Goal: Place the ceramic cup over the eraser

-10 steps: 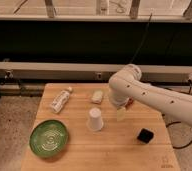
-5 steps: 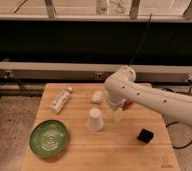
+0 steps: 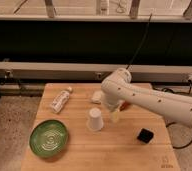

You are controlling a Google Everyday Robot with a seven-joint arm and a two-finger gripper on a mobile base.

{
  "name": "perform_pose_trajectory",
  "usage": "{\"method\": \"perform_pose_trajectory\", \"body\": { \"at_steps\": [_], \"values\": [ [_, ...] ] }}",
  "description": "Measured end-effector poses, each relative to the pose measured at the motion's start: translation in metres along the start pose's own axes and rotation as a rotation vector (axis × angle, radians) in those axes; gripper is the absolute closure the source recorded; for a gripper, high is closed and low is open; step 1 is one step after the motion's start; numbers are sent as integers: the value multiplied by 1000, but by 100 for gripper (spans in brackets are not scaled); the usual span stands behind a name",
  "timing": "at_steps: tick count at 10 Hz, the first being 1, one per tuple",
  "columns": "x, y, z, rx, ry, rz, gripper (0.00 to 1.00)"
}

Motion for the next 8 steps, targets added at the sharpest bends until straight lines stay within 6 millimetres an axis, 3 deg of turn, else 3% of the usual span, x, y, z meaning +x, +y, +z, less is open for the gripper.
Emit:
{"method": "perform_pose_trajectory", "body": {
  "at_steps": [8],
  "values": [
    [-15, -1, 18, -10, -12, -106, 20]
  ]
}}
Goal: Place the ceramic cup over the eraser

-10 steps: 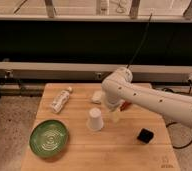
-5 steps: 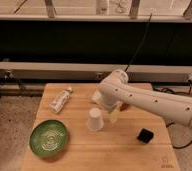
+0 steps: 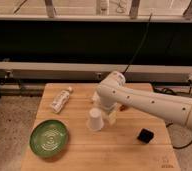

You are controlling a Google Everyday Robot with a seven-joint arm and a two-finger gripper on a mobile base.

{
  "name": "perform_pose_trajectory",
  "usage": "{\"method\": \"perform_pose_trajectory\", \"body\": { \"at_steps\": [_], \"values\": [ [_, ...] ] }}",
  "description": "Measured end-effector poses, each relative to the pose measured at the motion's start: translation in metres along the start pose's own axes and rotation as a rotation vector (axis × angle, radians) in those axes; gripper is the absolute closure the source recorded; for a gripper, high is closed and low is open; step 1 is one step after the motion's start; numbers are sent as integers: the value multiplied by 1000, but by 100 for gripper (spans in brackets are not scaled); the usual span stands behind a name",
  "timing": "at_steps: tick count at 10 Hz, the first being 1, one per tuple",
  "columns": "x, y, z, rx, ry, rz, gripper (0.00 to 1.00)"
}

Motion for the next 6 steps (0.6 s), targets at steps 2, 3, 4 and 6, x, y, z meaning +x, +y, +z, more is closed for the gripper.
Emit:
{"method": "perform_pose_trajectory", "body": {
  "at_steps": [2, 3, 4, 6],
  "values": [
    [-4, -1, 5, -5, -1, -30, 20],
    [-4, -1, 6, -6, 1, -42, 20],
    [-5, -1, 7, -8, 0, -51, 20],
    [-8, -1, 5, -9, -13, -64, 20]
  ]
}}
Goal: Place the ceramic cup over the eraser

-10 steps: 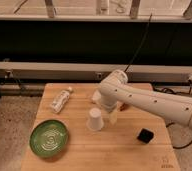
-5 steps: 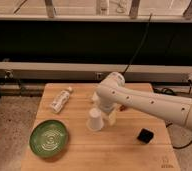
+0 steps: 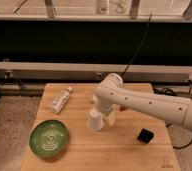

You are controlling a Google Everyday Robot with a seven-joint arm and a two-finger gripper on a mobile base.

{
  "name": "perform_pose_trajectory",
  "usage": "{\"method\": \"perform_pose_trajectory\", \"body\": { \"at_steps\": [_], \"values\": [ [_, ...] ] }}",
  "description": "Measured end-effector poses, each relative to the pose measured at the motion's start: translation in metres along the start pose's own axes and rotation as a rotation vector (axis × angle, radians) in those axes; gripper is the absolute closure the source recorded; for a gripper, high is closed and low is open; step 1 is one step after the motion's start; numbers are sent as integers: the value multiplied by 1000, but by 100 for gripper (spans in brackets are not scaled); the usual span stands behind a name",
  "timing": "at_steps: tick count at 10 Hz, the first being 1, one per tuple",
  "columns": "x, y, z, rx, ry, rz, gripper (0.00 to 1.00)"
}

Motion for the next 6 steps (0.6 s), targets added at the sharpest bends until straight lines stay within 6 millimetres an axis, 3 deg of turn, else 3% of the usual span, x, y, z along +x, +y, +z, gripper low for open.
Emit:
{"method": "perform_pose_trajectory", "body": {
  "at_steps": [3, 6],
  "values": [
    [-25, -17, 0, 4, -23, -75, 20],
    [-33, -24, 6, 3, -30, -124, 20]
  ]
}}
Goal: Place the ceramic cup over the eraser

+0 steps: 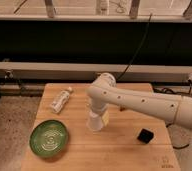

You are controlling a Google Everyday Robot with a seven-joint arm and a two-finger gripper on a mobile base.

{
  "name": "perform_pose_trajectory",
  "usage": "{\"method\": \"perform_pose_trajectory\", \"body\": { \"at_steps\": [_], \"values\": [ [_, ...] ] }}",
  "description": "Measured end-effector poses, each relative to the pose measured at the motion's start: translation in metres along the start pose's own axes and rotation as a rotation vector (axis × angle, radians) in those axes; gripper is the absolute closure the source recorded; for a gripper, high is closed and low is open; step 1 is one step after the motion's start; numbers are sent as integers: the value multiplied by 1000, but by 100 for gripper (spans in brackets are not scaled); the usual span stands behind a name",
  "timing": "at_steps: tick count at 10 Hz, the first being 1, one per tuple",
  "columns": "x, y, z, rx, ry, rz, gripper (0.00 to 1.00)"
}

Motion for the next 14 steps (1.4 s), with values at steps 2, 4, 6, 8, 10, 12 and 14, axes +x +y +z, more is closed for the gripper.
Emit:
{"method": "perform_pose_trajectory", "body": {
  "at_steps": [2, 4, 6, 8, 10, 12, 14],
  "values": [
    [-2, -4, 4, 2, 4, -23, 20],
    [1, -7, 8, 0, 12, -32, 20],
    [5, -7, 9, -7, 18, -31, 20],
    [7, -5, 11, -25, 12, -41, 29],
    [6, -4, 11, -48, -14, -61, 51],
    [4, -3, 12, -65, -33, -76, 69],
    [3, -2, 13, -88, -43, -89, 91]
  ]
}}
